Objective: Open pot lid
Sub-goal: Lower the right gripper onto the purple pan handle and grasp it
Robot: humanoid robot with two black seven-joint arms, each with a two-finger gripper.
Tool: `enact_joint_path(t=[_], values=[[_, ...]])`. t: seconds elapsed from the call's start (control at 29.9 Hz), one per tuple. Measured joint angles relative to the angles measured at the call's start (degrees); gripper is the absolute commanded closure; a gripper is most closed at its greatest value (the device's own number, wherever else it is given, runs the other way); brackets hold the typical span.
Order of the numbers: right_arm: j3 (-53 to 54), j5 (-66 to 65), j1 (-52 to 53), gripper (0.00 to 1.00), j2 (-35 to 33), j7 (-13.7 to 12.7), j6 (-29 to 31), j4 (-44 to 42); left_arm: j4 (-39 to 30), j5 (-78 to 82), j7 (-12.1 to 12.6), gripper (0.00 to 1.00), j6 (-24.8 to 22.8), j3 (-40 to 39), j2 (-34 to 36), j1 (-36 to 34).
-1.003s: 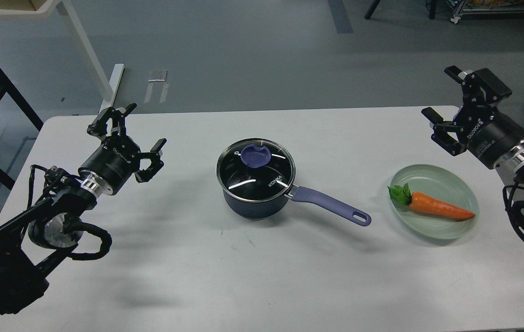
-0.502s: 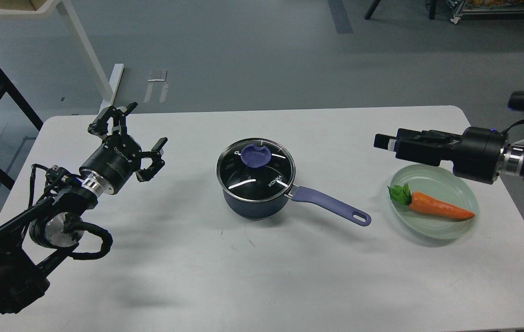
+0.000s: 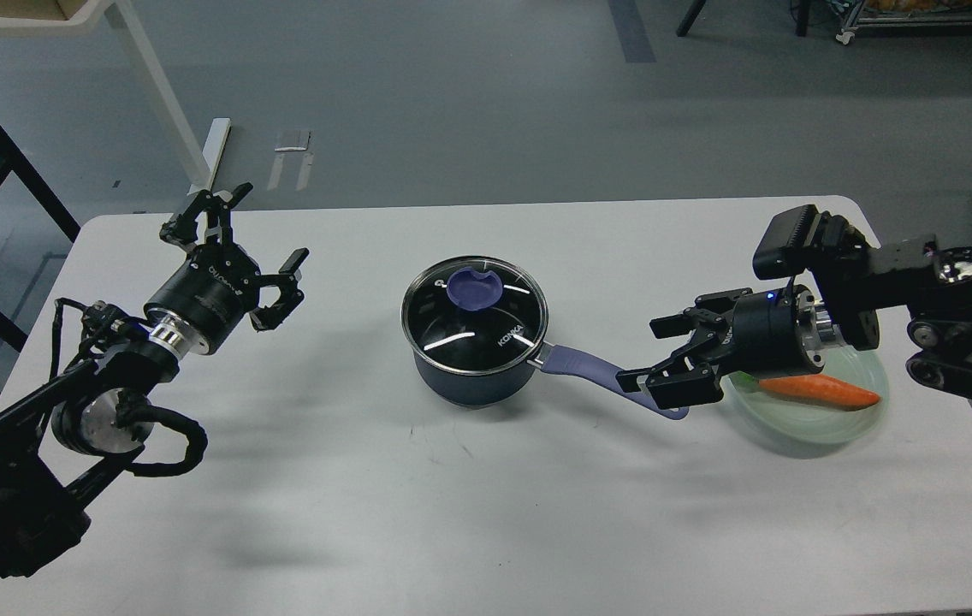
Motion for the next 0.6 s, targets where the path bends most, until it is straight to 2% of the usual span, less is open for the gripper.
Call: enact_joint_path(t=[0.23,0.33,0.47,0.6], values=[[-3.68,-0.01,0.00,0.25,5.40,0.00,-2.75,-4.89,-0.30,-0.31,-0.03,0.01,0.00,0.00,0.57,-0.06],[-5.20,-0.01,0.00,0.36,5.94,0.00,-2.97,-5.32,-0.03,-0.32,-0.12,0.01,-0.02,0.00,0.89,-1.20],[-5.85,-0.05,0.00,0.42,6.06,0.00,-3.07,-5.39,0.58,-0.31,-0.12,0.01,-0.12,0.10,0.95,-2.82],[-6.15,-0.13,0.04,0.55,5.81,-0.01,-3.08,-5.09,1.26,-0.21,-0.12,0.01,-0.15,0.17,0.96,-3.83]])
